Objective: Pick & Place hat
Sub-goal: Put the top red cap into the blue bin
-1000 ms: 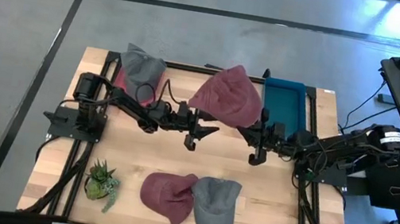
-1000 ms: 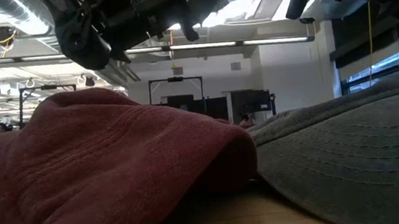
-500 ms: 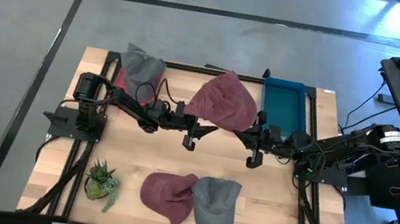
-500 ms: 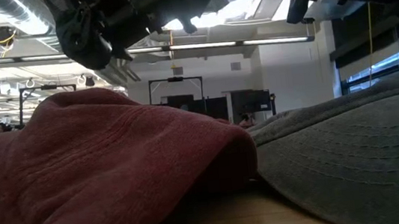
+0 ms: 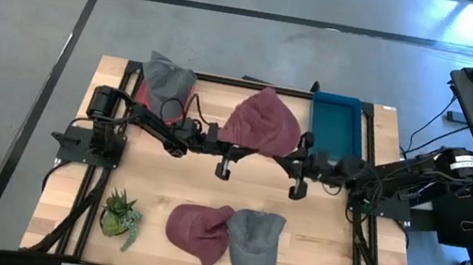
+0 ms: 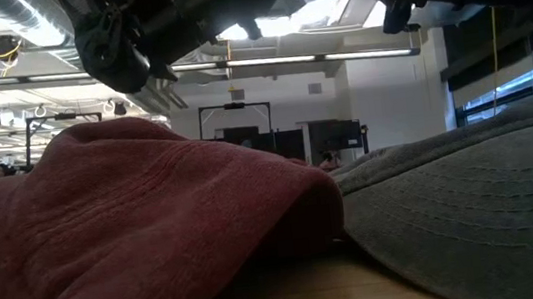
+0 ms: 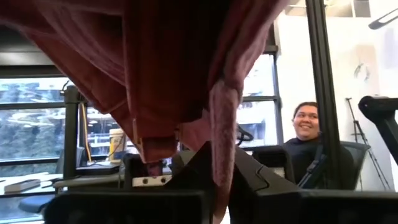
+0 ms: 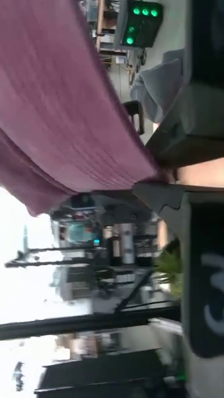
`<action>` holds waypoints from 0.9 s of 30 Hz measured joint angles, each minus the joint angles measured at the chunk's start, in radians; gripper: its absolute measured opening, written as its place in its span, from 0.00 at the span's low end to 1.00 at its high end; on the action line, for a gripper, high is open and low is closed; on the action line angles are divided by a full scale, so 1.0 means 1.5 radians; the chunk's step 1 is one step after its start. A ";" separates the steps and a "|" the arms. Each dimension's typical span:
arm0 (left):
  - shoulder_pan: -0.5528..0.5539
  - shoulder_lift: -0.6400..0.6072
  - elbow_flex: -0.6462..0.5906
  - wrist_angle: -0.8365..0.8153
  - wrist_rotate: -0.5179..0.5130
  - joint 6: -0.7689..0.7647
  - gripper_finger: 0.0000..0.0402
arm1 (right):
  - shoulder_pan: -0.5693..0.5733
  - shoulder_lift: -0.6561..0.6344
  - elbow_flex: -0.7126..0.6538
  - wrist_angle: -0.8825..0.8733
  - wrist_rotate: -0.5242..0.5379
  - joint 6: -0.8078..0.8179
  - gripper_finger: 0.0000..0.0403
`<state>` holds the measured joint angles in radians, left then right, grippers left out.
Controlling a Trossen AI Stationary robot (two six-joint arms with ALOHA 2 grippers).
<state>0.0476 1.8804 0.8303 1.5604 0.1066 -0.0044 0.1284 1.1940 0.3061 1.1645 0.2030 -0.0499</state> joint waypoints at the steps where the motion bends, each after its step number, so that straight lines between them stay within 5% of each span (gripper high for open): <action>1: 0.000 0.000 0.000 0.000 0.001 0.000 0.03 | 0.000 0.001 0.000 -0.012 -0.011 -0.013 0.13; 8: 0.013 0.000 0.001 -0.040 0.043 0.000 0.02 | 0.000 -0.006 0.000 -0.171 0.006 0.078 0.36; 15: 0.049 -0.002 0.001 -0.170 0.183 -0.049 0.02 | -0.001 -0.087 0.000 -0.373 0.023 0.116 0.57; 27: 0.118 -0.006 0.003 -0.313 0.430 -0.096 0.02 | -0.001 -0.282 0.126 -0.897 0.077 0.161 0.63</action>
<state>0.2239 1.8713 0.8341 1.0913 0.7524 -0.1484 0.1272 0.7717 0.4946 -0.1807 0.3180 0.1910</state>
